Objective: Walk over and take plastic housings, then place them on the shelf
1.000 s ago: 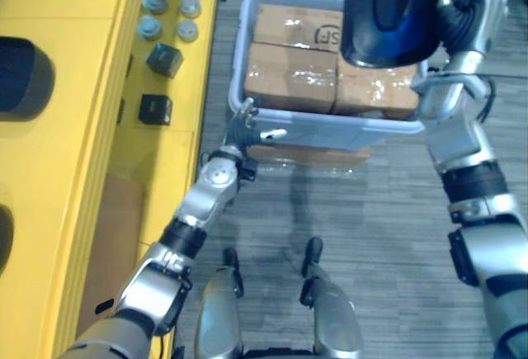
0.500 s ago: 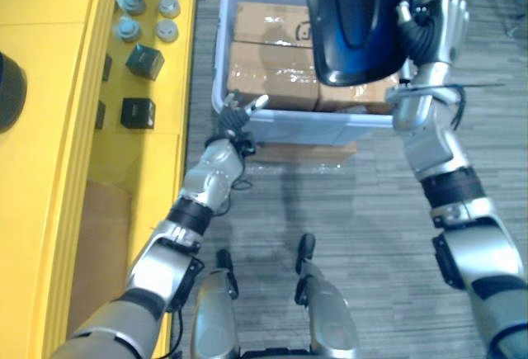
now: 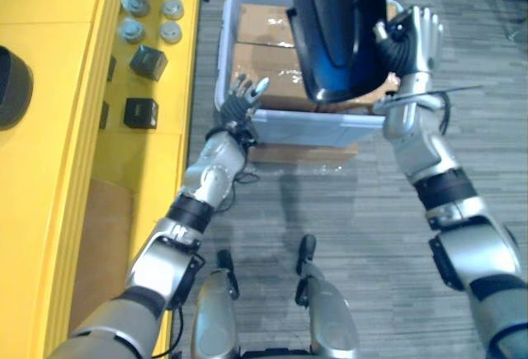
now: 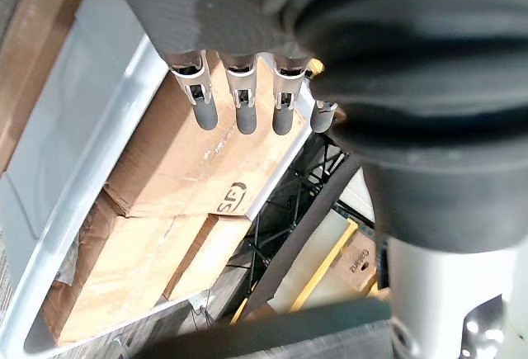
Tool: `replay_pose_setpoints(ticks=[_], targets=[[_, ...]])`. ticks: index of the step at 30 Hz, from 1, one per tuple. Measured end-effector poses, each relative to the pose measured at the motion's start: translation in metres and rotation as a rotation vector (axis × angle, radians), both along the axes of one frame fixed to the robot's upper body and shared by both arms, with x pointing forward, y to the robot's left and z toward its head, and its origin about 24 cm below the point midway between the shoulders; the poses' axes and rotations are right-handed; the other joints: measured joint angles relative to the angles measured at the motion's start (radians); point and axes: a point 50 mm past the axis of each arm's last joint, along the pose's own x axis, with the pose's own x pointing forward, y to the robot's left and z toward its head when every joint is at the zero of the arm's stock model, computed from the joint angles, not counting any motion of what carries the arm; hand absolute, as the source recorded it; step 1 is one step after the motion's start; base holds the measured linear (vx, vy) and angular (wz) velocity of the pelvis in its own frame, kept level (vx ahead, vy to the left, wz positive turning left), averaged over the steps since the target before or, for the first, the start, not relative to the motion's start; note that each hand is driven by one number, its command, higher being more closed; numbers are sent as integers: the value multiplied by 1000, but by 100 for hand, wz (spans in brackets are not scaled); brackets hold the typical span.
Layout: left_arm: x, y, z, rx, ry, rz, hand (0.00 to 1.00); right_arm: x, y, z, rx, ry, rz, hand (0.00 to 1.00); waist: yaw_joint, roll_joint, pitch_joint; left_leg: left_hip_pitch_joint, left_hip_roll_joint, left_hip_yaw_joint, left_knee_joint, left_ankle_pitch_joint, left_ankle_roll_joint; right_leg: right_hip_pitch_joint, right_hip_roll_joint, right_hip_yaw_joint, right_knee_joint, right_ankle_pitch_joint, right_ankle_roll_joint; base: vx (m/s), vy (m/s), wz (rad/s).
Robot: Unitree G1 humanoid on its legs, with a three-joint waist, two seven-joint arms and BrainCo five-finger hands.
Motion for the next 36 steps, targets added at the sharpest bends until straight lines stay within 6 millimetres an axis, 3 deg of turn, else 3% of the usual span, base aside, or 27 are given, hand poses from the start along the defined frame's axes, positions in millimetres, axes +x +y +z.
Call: replay_pose_setpoints(ticks=[14,29,36], targets=[[-3,-10,-10,300,-31,13,0,5,17,-18,-47,72,52,100,7,0,0,16,-15,-18,-27,19,0,19,-9,-19,-1,-2,-1,-19,25,5],[-2,-9,-20,276,29,28,0,2,44,-26,-87,68,172,100,9,0,0,18,-15,-19,-27,22,0,21,-9,-20,-1,-2,-1,-16,38,0],[-4,-13,-31,193,108,59,0,-6,61,-47,-93,96,251,100,16,0,0,34,-18,-18,-45,29,-2,31,-10,-20,-5,-2,-1,-9,37,0]])
